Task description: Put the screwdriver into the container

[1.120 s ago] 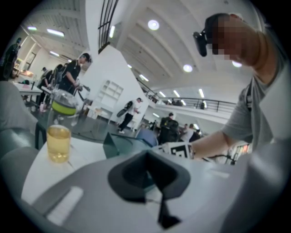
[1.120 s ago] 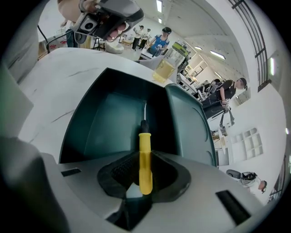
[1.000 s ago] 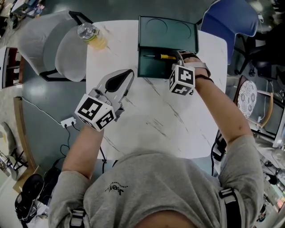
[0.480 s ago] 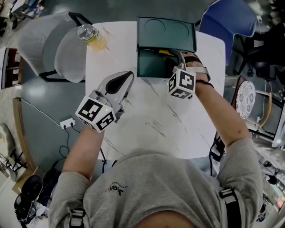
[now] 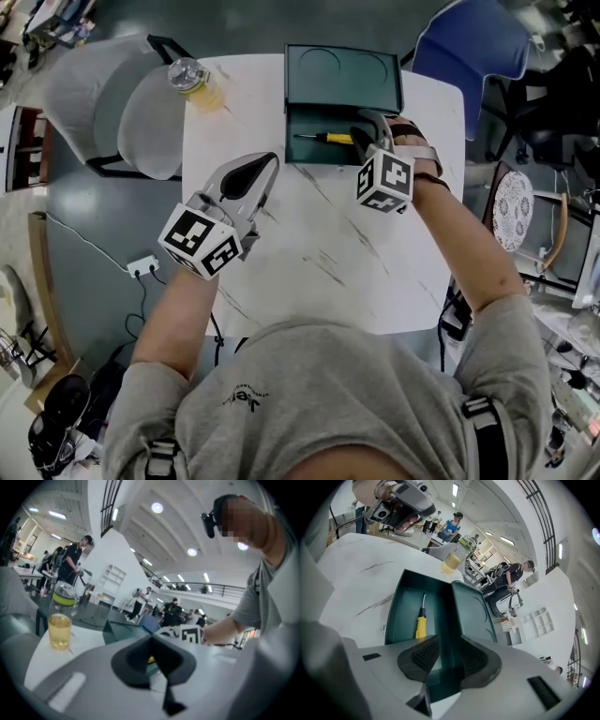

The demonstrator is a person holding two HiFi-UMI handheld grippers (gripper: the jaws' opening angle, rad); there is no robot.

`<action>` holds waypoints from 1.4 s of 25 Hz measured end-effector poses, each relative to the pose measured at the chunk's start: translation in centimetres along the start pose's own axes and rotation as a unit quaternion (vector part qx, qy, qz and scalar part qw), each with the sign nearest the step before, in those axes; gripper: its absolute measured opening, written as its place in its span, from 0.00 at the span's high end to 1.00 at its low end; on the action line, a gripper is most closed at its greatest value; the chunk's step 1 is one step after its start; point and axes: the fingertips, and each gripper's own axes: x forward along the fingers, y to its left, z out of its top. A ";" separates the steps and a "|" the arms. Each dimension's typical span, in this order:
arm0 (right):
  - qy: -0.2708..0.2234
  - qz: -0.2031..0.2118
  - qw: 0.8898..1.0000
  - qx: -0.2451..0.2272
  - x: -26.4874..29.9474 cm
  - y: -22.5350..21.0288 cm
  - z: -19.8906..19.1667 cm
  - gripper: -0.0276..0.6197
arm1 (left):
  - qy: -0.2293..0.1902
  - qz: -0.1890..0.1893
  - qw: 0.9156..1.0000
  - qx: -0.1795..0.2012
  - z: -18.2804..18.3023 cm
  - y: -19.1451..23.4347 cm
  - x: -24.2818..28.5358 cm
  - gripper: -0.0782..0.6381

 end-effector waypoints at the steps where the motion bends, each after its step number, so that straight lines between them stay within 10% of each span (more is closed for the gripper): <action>1: -0.001 -0.001 1.000 0.001 -0.3 -0.1 0.1 0.76 | -0.001 0.000 1.000 0.001 0.2 -0.2 -0.1 0.89; 17: -0.032 -0.024 0.993 0.109 -7.6 -2.7 1.0 0.78 | -0.019 0.001 0.999 0.027 3.2 -3.7 -2.8 0.89; 35: -0.121 -0.069 0.924 0.356 -23.7 -6.4 3.4 0.82 | -0.036 -0.046 0.997 0.054 9.5 -11.8 -10.1 0.89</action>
